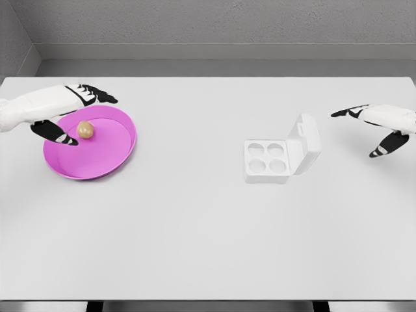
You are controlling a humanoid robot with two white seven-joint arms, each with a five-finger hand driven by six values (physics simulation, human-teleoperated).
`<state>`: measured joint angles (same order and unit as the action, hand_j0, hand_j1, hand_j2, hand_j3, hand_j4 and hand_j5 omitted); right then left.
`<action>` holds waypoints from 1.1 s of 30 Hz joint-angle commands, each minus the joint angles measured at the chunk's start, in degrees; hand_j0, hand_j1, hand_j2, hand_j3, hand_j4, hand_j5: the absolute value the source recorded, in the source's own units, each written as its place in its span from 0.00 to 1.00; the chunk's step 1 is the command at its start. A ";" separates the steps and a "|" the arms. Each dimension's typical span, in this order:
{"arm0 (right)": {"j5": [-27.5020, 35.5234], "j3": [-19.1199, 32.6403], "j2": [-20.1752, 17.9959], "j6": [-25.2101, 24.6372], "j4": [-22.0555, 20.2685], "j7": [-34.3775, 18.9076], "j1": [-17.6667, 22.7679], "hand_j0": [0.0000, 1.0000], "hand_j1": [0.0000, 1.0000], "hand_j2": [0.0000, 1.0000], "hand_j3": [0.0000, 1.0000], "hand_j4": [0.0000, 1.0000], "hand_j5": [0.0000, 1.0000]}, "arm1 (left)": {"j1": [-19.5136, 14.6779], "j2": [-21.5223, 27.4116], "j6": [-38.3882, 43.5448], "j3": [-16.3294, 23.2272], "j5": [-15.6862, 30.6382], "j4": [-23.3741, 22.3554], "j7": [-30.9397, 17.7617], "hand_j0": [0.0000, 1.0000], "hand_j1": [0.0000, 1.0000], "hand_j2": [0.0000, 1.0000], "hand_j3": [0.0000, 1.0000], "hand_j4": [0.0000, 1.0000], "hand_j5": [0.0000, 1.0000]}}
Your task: Pack egg into the box and close the box lid
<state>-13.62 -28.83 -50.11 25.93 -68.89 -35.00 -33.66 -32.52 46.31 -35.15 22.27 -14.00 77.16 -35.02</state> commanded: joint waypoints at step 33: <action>0.18 -3.25 -3.94 9.07 0.07 0.00 -1.23 1.00 1.00 1.00 1.00 1.00 1.00 | -2.90 -5.71 0.15 -0.21 -6.92 -11.33 0.02 1.00 1.00 1.00 1.00 1.00 1.00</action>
<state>-13.75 -32.18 -53.98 34.01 -68.92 -35.02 -34.89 -35.42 40.53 -35.16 22.17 -21.23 65.82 -35.03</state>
